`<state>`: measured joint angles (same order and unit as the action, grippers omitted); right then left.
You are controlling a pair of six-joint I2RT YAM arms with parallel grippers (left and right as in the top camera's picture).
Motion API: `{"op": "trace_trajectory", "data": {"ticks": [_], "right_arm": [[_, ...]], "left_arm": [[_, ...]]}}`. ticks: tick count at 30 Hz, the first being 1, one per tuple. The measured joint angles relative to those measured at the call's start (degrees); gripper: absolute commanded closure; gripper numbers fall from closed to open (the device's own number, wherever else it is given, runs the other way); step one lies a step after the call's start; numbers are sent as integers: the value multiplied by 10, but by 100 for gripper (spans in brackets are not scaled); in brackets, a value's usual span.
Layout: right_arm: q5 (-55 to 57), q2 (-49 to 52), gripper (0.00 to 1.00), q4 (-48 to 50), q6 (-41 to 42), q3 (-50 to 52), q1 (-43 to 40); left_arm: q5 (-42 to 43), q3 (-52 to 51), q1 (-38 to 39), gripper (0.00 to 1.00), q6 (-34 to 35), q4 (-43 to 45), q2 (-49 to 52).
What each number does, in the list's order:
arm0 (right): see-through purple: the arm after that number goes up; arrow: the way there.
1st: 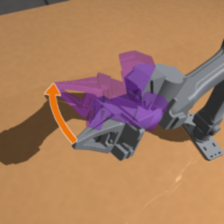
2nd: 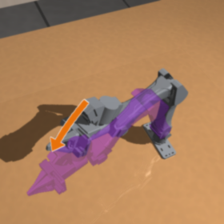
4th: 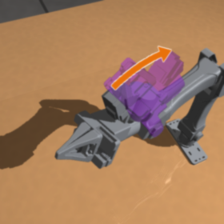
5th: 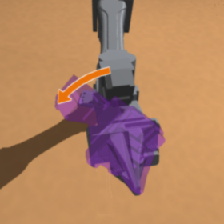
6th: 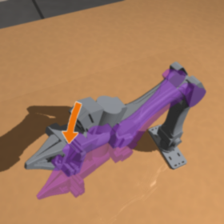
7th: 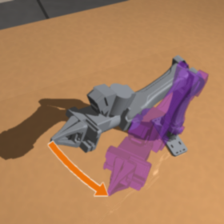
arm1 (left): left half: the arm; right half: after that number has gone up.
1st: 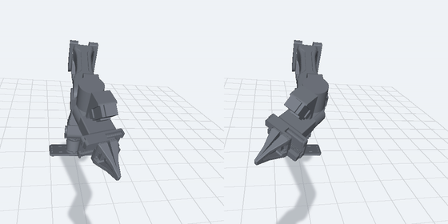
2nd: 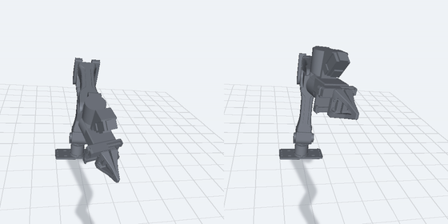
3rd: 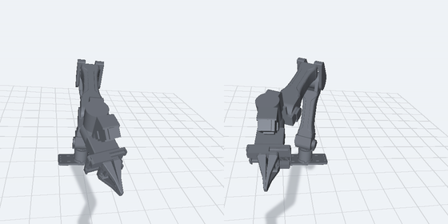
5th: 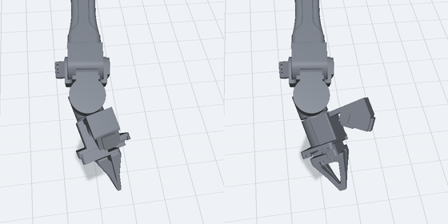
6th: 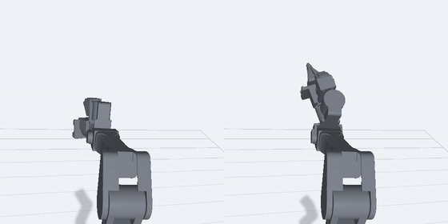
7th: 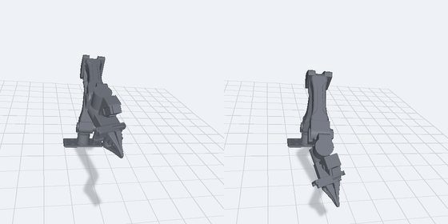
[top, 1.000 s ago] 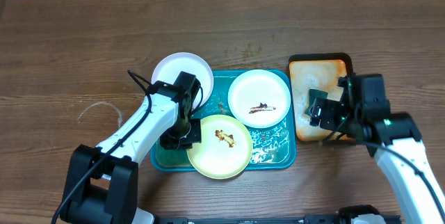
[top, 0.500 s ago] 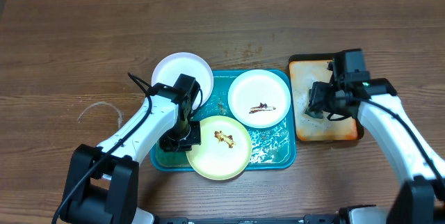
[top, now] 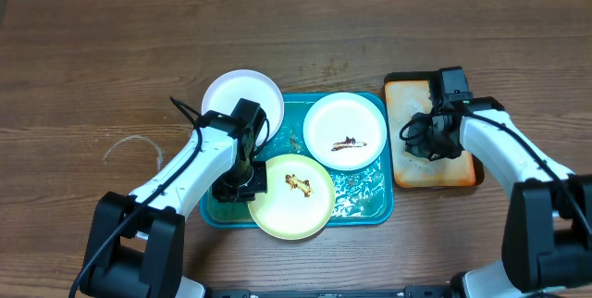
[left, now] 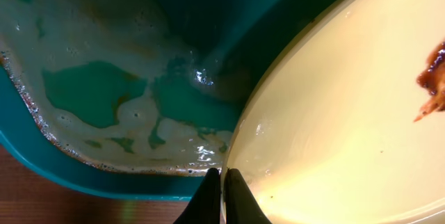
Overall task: Clean dirty plates on tray and stack at the side
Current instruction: 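Grasp the green sponge in the soapy pan with the right gripper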
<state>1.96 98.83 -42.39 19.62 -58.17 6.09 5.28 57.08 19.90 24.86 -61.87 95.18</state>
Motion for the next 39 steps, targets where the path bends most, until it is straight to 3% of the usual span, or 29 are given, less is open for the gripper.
{"op": "trace_trajectory", "data": {"ticks": [4, 14, 27, 39], "right_arm": [[-1, 13, 62, 6, 5, 0, 0], [9, 13, 48, 7, 14, 0, 0], [21, 13, 48, -54, 14, -61, 1], [12, 40, 48, -48, 14, -59, 1]], "left_arm": [[0, -1, 0, 96, 0, 2, 0], [0, -1, 0, 96, 0, 2, 0], [0, -1, 0, 96, 0, 2, 0], [0, -1, 0, 96, 0, 2, 0]]}}
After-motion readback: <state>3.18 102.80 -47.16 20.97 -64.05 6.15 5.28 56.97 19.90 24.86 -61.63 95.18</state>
